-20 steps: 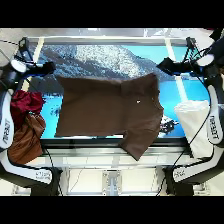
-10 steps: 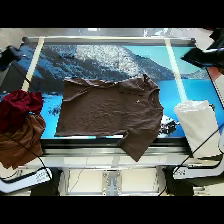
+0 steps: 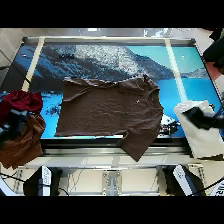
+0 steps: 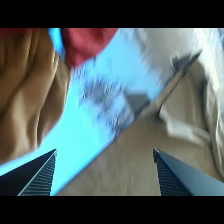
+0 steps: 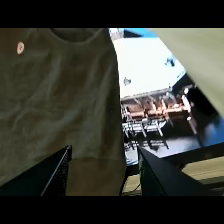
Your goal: Fold the shirts.
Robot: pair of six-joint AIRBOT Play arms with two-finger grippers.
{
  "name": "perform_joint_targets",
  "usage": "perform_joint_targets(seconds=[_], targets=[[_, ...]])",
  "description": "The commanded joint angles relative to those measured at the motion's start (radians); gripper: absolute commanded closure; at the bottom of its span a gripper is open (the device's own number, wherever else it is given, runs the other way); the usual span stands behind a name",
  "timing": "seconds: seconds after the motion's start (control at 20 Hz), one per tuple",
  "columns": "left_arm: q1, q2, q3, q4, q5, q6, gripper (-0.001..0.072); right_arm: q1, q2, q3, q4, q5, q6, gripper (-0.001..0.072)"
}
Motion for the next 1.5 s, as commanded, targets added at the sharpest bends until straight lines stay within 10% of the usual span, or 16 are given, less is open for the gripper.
perform_joint_targets(seconds=[0.0, 0.3, 0.6, 0.7, 1.05, 1.15, 1.45], targets=[[0.029, 0.071, -0.180, -0.047, -0.159, -0.084, 0.0007, -0.035, 0.039, -0.251, 0.153, -0.039, -0.068, 0.0258], [0.032, -0.078, -0.194, -0.005, -0.160, -0.137, 0.0008, -0.035, 0.033, -0.158, 0.282, -0.020, -0.156, 0.0259], [0.025, -0.314, -0.194, -0.257, -0.096, 0.080, 0.0021, -0.035, 0.034, -0.080, 0.284, 0.008, -0.162, 0.0259], [0.000, -0.348, -0.194, -0.302, -0.054, 0.133, 0.0228, -0.035, 0.033, -0.077, 0.285, 0.029, -0.163, 0.0259], [-0.224, -0.448, -0.194, -0.317, 0.038, 0.135, 0.0301, -0.035, 0.034, -0.077, 0.284, 0.058, -0.161, 0.0260], [-0.235, -0.452, -0.193, -0.330, 0.045, 0.135, 0.0663, -0.035, 0.034, -0.077, 0.277, 0.060, -0.161, 0.0260], [-0.231, -0.449, -0.191, -0.340, 0.042, 0.150, 0.0694, -0.013, 0.032, -0.120, 0.032, 0.086, -0.031, 0.0259]])
